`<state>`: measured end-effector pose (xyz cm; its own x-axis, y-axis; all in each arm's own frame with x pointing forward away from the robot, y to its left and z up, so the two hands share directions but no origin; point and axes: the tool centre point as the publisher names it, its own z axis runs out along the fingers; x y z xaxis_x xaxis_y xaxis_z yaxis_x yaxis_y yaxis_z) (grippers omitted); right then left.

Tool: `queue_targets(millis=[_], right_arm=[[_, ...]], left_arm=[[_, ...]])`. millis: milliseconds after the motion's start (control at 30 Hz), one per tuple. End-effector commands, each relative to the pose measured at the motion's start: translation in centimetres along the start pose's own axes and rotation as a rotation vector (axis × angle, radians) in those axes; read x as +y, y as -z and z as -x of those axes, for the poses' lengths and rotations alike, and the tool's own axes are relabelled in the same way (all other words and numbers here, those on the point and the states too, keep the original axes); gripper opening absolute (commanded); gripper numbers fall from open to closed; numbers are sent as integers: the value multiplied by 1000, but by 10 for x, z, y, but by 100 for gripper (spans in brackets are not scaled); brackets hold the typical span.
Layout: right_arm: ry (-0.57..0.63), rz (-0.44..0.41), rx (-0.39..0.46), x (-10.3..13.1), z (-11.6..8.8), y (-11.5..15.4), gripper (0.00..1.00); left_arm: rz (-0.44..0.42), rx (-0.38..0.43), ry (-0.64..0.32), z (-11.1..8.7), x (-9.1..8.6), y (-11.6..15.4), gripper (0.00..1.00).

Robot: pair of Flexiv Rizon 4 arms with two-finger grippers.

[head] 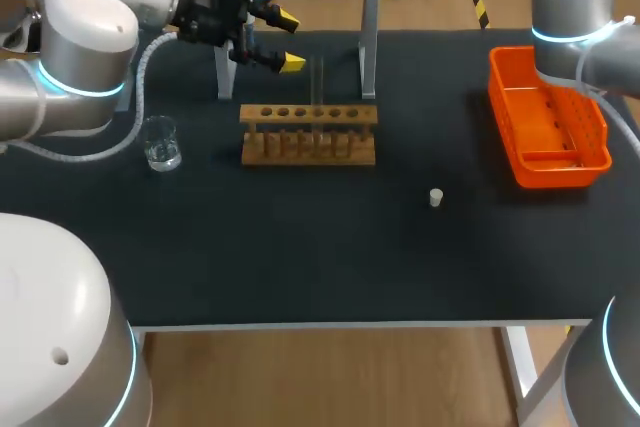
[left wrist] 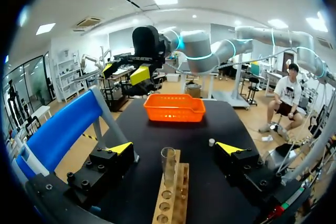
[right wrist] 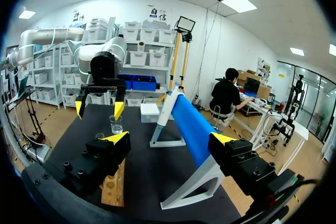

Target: Invert the test tube, pick up the pipette, mount the tip to pipette, aspirate from beaker and dispense into the tube, eject the tip, return the pipette, and cap with the stopper.

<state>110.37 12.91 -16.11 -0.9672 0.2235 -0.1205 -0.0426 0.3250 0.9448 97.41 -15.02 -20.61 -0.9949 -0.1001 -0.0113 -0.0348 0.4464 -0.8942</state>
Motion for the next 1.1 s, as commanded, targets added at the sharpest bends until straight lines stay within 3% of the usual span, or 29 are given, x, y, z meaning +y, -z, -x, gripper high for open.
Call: queue_targets(millis=[33, 233, 433, 1100], right_arm=[[0, -1, 5, 0, 1, 1, 100], [0, -1, 5, 0, 1, 1, 100], [0, -1, 5, 0, 1, 1, 100], [0, -1, 5, 0, 1, 1, 100]], left_arm=[[3, -9, 14, 3, 6, -16, 100], [10, -67, 65, 0, 17, -27, 100], [-4, -68, 81, -7, 25, -38, 100], [-6, -69, 83, -9, 25, -37, 100]])
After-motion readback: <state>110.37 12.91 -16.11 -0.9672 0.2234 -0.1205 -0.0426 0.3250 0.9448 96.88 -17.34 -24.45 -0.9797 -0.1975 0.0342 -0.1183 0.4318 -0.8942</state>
